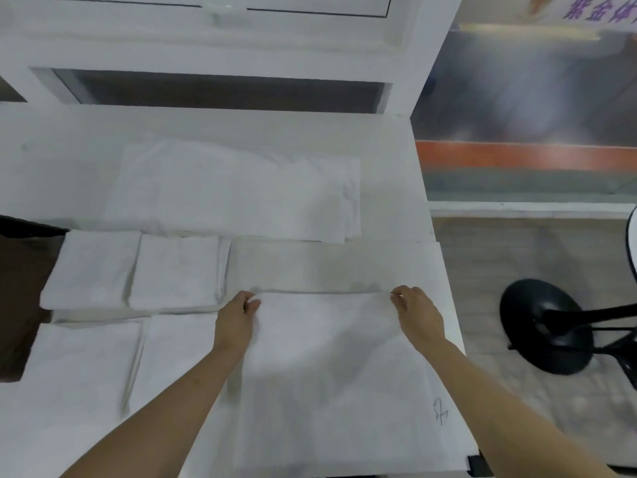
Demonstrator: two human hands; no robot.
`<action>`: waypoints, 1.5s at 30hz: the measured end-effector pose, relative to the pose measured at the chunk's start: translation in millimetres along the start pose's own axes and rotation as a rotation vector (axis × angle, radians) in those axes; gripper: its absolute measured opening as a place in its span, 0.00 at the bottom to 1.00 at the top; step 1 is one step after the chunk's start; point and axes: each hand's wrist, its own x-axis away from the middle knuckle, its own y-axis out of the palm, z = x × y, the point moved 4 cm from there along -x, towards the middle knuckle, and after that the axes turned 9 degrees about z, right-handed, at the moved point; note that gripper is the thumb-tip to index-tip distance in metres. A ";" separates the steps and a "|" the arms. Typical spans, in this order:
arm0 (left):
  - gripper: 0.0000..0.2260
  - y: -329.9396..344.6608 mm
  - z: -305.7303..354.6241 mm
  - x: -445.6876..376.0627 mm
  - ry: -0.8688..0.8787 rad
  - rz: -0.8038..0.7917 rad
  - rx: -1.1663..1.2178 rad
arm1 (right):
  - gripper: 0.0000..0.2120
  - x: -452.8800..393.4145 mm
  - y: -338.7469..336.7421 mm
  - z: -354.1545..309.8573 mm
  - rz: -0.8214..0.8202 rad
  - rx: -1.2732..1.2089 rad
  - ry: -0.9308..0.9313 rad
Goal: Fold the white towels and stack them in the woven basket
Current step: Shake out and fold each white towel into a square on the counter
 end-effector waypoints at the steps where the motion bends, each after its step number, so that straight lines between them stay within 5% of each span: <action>1: 0.08 1.7 0.4 -3.1 0.018 0.005 -0.015 | 0.11 -3.9 4.1 1.9 0.011 0.030 -0.017; 4: 0.05 5.8 0.9 -10.0 0.089 0.050 -0.100 | 0.08 -9.5 13.0 5.1 0.090 0.121 -0.054; 8: 0.09 8.7 -4.2 -5.2 0.202 0.069 -0.215 | 0.15 7.3 27.3 2.1 0.145 0.194 -0.148; 25: 0.12 32.0 -56.5 136.7 0.739 -0.166 -0.434 | 0.11 174.3 45.5 41.6 -0.030 0.134 -0.384; 34: 0.06 5.2 -121.3 198.3 0.795 -0.294 -0.489 | 0.10 244.5 44.4 96.2 -0.159 0.129 -0.523; 45: 0.19 -5.1 -147.9 212.3 0.823 -0.198 -0.636 | 0.07 251.3 33.2 98.4 -0.215 0.112 -0.409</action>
